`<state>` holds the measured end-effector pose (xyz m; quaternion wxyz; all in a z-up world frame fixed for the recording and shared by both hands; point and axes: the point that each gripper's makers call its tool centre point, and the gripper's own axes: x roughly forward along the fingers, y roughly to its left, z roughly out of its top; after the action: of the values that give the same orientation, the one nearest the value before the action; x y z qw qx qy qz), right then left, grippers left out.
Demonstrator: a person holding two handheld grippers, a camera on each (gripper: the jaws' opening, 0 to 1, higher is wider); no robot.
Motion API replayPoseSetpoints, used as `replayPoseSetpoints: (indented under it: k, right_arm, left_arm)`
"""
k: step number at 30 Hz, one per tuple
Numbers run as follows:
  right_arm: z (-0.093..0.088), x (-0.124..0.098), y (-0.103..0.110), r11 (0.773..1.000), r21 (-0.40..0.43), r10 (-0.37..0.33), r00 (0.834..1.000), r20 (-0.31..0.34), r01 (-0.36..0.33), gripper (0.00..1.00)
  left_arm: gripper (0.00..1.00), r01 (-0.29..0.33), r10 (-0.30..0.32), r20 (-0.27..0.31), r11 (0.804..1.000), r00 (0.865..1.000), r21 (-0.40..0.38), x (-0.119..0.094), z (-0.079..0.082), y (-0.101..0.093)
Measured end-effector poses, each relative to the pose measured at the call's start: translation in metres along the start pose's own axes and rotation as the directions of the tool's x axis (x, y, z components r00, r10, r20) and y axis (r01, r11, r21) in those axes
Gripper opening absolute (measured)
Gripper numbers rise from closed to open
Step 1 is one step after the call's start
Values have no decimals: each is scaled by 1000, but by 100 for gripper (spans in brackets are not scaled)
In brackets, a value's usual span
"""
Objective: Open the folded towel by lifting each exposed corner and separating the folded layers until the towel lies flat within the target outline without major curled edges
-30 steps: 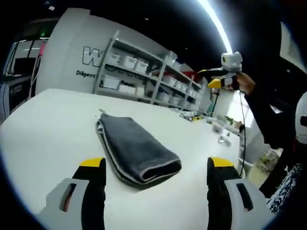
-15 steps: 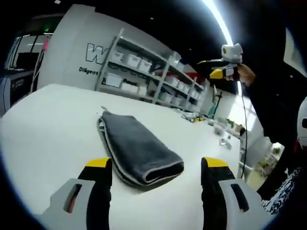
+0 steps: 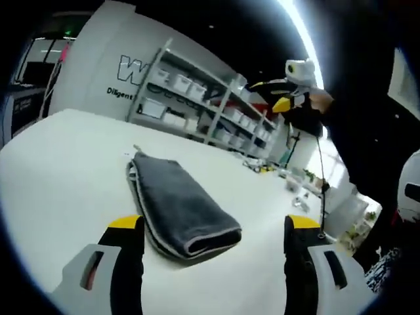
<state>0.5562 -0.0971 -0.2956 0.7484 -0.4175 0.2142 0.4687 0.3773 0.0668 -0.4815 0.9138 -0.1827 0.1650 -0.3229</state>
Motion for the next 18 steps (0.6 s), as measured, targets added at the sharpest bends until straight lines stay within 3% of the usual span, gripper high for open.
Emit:
replayPoseSetpoints:
  k: [5,12,18]
  right_arm:
    - [0,9,-12,999,19,36,999,-19,-36,100]
    - [-1,15,-30,998,17,63,997,-46,-63,100]
    - [12,11,-38,997,-6,76,996,-45,-77,100]
  left_arm:
    - [85,1,-1,-18,1000,1000,-11,5,-9,-1]
    - [84,-21,23,18,991,1000,-129,3,-1,12]
    - [82,-32,39,43,988,998,-152,1,6,19]
